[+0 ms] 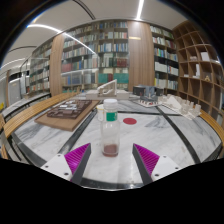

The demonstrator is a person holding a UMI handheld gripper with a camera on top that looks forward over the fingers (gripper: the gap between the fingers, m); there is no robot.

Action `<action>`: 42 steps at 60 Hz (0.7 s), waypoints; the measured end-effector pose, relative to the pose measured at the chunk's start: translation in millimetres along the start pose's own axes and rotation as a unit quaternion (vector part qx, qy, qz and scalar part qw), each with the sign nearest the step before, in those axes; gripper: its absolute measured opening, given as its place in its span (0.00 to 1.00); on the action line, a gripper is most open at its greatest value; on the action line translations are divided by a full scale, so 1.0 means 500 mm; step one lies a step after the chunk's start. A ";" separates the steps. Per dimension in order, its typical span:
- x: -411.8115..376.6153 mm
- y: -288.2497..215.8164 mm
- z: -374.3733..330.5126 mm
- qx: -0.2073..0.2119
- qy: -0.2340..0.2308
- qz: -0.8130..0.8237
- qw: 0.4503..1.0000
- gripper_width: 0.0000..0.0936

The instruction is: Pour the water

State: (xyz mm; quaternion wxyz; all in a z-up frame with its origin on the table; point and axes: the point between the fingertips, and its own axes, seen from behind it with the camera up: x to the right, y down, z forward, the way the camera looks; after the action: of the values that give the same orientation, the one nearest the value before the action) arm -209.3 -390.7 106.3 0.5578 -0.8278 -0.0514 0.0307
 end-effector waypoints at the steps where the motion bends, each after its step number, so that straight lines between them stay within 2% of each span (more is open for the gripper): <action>1: -0.001 -0.006 0.015 0.005 0.003 0.001 1.000 0.91; 10: 0.011 -0.033 0.147 0.028 0.036 -0.002 0.999 0.92; 15: 0.009 -0.034 0.208 0.031 0.032 0.012 0.999 0.90; 19: 0.004 -0.035 0.240 0.034 0.026 0.019 0.999 0.80; 23: 0.001 -0.036 0.264 0.042 0.029 0.020 0.998 0.57; 34: 0.024 -0.046 0.271 0.057 0.032 0.031 0.997 0.45; 42: 0.091 -0.068 0.273 0.052 0.057 0.026 0.997 0.45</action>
State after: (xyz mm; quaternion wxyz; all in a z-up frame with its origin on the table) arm -180.8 -246.8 86.7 0.6013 -0.7990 0.0036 0.0005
